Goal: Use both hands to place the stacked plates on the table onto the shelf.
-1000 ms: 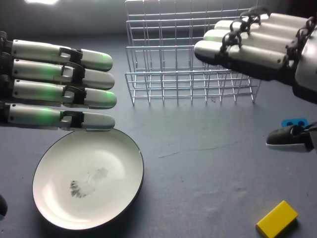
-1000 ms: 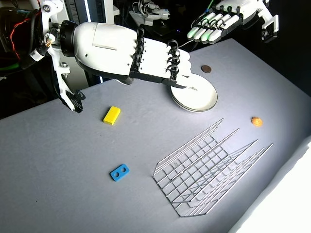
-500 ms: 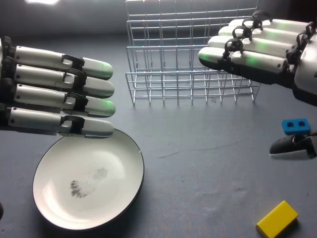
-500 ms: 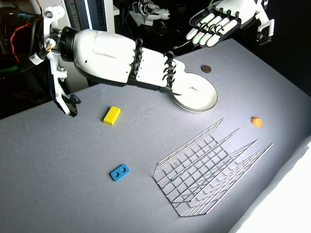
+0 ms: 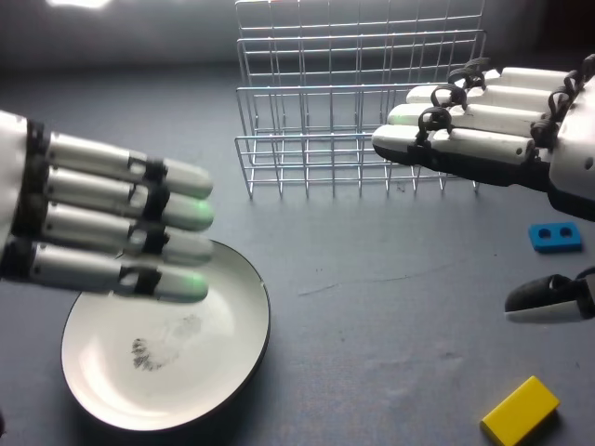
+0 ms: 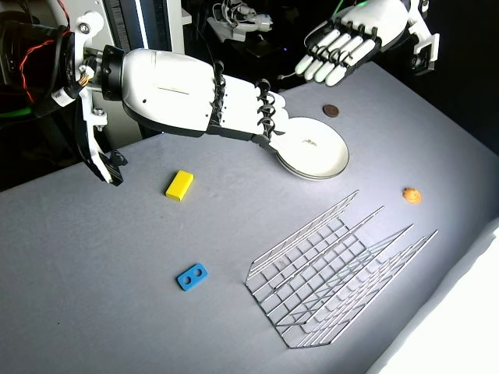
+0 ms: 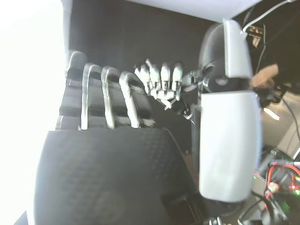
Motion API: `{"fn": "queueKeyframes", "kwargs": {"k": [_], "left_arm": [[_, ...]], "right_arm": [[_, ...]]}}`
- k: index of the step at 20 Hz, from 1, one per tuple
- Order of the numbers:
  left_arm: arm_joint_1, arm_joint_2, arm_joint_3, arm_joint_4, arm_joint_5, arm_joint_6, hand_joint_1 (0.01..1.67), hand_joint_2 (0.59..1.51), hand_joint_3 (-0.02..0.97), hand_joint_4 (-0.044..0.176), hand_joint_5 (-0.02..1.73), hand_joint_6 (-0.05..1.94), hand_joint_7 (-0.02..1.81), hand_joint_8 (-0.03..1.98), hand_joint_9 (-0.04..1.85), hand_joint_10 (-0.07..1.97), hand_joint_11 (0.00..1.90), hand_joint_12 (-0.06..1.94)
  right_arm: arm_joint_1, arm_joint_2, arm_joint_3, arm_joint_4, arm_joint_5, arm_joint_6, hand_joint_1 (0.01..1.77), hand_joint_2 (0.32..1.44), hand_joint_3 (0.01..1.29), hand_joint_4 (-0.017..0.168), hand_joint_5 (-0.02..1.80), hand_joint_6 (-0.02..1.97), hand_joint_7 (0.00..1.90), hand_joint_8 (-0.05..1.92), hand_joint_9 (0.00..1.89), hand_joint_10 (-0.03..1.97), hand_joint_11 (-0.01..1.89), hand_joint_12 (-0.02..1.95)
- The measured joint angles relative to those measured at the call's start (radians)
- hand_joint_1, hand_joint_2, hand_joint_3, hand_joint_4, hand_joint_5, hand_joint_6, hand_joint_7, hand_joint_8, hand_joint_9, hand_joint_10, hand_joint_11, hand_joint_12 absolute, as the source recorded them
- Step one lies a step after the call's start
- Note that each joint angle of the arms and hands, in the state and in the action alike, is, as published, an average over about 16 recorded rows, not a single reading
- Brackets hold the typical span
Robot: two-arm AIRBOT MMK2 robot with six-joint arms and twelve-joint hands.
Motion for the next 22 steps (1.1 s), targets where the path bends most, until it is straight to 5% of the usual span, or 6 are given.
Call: {"fn": "queueKeyframes", "kwargs": {"k": [15,22], "left_arm": [[0.17,-0.029,0.04,0.149,0.124,0.021,0.02,1.048,0.02,0.005,0.09,0.0,0.09,0.02,0.05,0.01,0.03,0.05],[0.246,-0.06,0.064,0.179,0.191,0.02,0.02,1.046,0.015,0.005,0.09,0.0,0.09,0.02,0.06,0.01,0.02,0.12]], "right_arm": [[0.02,-0.01,0.007,-0.023,-0.036,0.028,1.06,0.95,0.02,0.001,0.02,0.02,0.02,0.01,0.04,0.01,0.01,0.63],[0.027,-0.01,0.01,-0.027,-0.053,0.034,1.16,0.94,0.02,0.001,0.05,0.02,0.03,0.01,0.04,0.01,0.01,0.55]]}}
